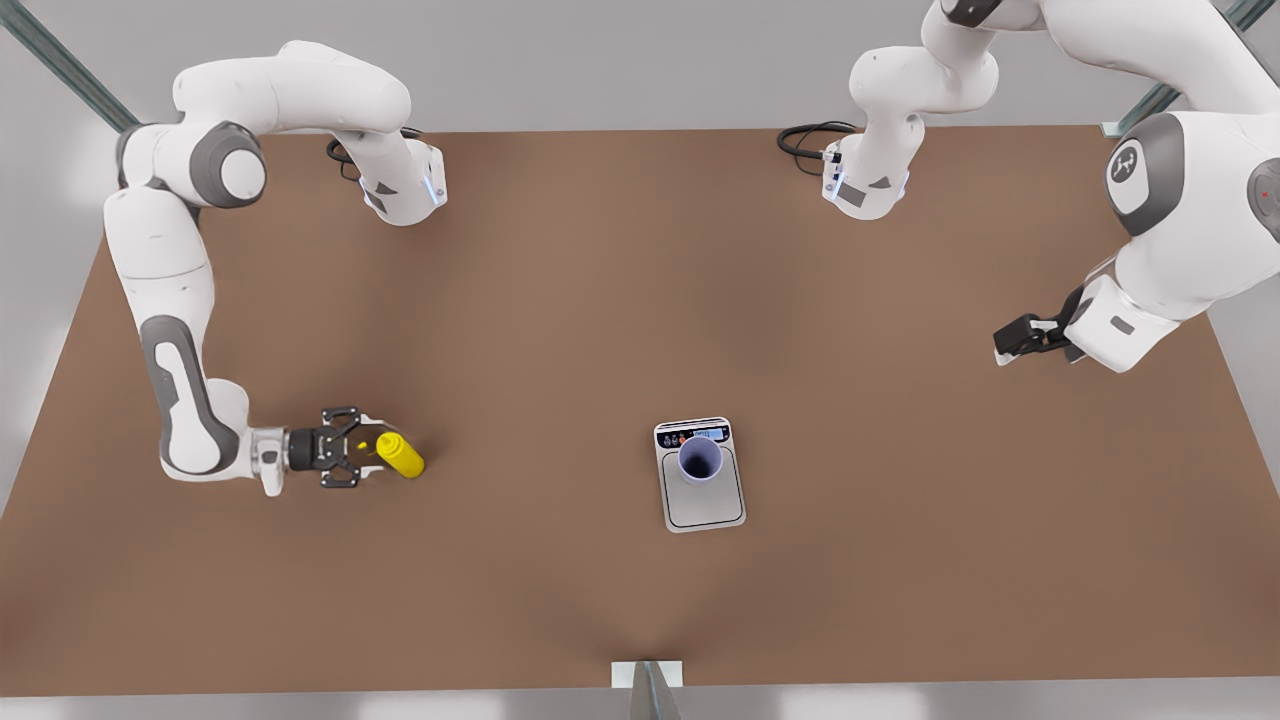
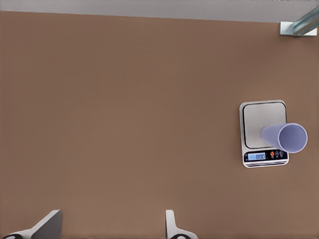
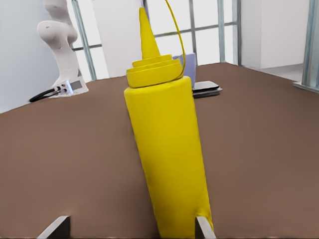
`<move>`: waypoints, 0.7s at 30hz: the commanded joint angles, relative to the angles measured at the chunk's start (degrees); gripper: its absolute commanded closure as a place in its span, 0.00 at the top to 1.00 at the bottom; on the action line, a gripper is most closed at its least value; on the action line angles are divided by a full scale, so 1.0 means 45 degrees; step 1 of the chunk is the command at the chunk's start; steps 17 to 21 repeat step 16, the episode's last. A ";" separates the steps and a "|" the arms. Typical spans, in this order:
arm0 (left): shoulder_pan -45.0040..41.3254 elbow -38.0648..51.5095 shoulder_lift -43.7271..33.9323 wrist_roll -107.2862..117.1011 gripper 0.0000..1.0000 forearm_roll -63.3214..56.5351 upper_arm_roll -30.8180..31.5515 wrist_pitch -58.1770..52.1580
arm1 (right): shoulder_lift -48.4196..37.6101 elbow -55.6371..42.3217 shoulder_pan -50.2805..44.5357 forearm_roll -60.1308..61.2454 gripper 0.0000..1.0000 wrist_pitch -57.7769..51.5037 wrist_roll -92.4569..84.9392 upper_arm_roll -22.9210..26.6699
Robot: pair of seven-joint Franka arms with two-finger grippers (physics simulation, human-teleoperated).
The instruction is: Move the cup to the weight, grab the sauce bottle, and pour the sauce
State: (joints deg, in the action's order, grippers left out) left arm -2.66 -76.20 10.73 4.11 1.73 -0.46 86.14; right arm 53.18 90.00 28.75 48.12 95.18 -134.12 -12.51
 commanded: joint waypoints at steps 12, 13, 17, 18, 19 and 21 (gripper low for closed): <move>0.0006 0.0000 -0.0001 0.0102 1.00 0.0162 0.0024 0.0018 | -0.6954 -0.3926 -0.4414 -1.0771 1.00 -0.3477 2.6542 0.2074; -0.0014 -0.0019 0.0018 0.0122 1.00 0.0162 0.0024 0.0038 | -0.7695 -0.3244 -0.5334 -1.0751 1.00 -0.2658 2.7459 0.2682; 0.0006 0.0000 0.0019 0.0083 1.00 0.0143 0.0024 0.0018 | -0.8986 -0.1914 -0.5589 -1.0497 1.00 -0.1386 2.7930 0.2799; 0.0006 0.0000 0.0019 0.0083 1.00 0.0143 0.0024 0.0018 | -0.8986 -0.1914 -0.5589 -1.0497 1.00 -0.1386 2.7930 0.2799; 0.0006 0.0000 0.0019 0.0083 1.00 0.0143 0.0024 0.0018 | -0.8986 -0.1914 -0.5589 -1.0497 1.00 -0.1386 2.7930 0.2799; 0.0006 0.0000 0.0019 0.0083 1.00 0.0143 0.0024 0.0018 | -0.8986 -0.1914 -0.5589 -1.0497 1.00 -0.1386 2.7930 0.2799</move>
